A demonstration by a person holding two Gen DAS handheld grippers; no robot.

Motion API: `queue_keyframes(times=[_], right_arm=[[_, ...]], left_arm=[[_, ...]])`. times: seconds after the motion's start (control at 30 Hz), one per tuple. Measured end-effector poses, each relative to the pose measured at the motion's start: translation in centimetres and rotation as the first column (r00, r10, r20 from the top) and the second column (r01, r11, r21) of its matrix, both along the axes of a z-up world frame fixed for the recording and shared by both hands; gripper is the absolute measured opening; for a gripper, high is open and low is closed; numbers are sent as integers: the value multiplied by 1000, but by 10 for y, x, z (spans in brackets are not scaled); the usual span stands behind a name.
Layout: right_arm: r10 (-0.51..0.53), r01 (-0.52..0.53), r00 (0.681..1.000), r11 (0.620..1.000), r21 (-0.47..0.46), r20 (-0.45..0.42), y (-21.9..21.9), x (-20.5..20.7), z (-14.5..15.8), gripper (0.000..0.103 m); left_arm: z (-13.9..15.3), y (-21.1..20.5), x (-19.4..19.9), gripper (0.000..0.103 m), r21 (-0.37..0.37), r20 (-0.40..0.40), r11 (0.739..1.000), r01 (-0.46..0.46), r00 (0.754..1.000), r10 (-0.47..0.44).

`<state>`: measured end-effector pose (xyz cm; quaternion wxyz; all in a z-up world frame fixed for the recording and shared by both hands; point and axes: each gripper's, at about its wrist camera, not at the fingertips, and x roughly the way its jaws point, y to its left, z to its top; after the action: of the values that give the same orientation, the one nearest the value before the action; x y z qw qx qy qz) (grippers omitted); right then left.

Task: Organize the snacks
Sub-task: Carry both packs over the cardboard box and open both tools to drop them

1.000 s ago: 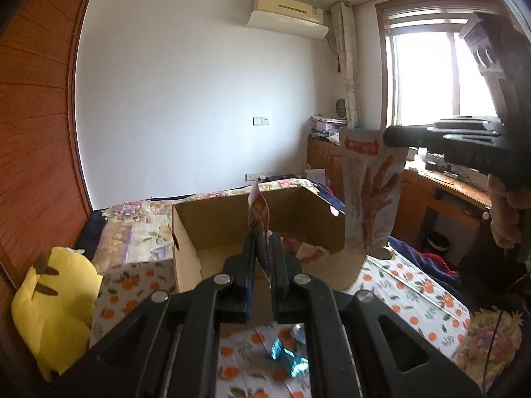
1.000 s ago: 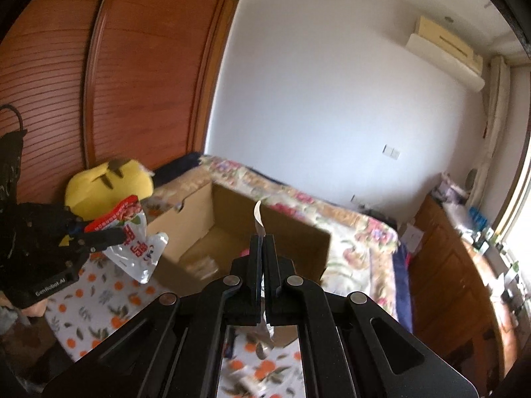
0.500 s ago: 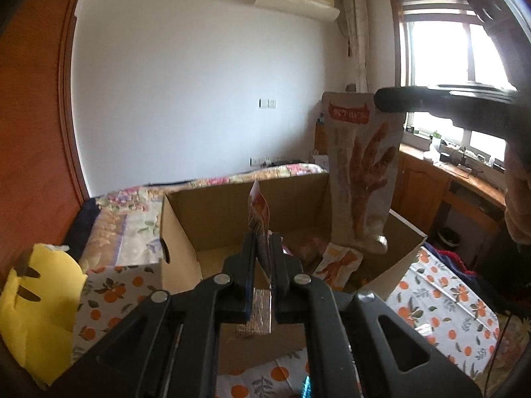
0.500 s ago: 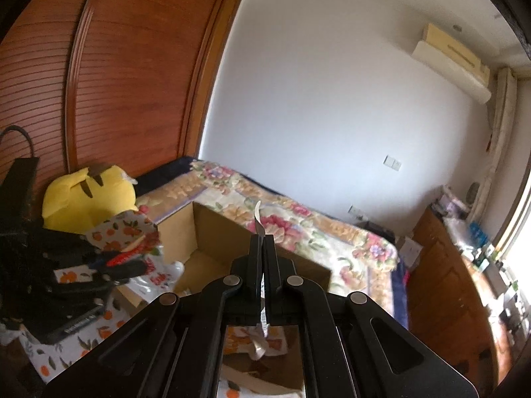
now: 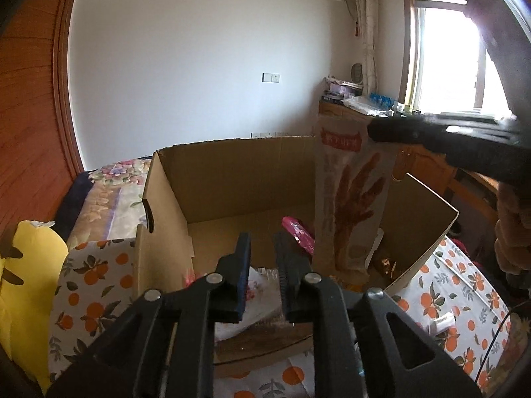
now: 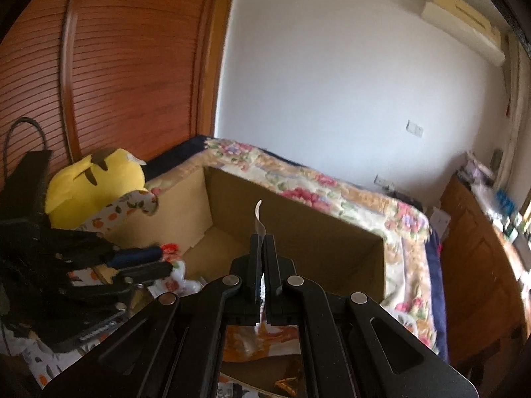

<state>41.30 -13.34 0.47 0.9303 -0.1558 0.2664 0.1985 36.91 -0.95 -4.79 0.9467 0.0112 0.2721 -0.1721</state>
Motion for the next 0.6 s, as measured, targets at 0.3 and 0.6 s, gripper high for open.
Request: queue_keyframes(times=[0.3, 0.6], right_arm=[[-116, 118, 991, 992, 33, -73, -42, 16, -29, 3], [-161, 163, 978, 987, 4, -129, -60, 16, -59, 5]], left_arm=[[0, -5, -16, 19, 15, 16, 1000, 15, 1000, -15], [1, -8, -24, 19, 16, 18, 1000, 6, 1000, -6]])
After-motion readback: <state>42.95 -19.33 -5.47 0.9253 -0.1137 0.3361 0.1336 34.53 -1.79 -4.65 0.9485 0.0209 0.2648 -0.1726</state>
